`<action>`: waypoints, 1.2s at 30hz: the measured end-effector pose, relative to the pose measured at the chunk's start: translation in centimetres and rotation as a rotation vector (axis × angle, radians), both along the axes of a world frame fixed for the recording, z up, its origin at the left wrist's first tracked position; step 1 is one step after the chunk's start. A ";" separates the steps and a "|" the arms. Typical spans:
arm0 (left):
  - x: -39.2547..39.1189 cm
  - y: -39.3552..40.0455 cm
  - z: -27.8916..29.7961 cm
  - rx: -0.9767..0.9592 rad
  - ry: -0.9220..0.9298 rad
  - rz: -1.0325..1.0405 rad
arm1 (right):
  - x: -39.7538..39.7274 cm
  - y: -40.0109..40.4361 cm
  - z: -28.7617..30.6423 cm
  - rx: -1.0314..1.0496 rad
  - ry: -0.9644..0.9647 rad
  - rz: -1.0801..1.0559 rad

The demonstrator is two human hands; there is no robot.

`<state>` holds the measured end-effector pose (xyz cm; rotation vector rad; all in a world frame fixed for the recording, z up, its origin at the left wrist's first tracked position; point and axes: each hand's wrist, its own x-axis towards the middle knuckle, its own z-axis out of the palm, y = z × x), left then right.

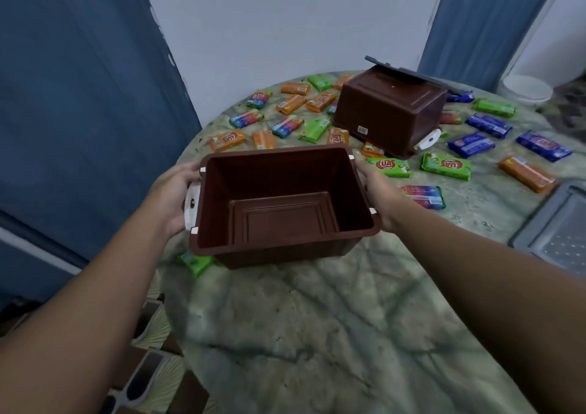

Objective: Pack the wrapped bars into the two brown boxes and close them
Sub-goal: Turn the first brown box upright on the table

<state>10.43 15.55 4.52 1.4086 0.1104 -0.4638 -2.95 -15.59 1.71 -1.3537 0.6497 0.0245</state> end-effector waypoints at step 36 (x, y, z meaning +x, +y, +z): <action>-12.2 -7.0 -0.5 0.987 0.055 -0.481 | -6.3 -6.6 -0.7 -1.042 0.370 0.359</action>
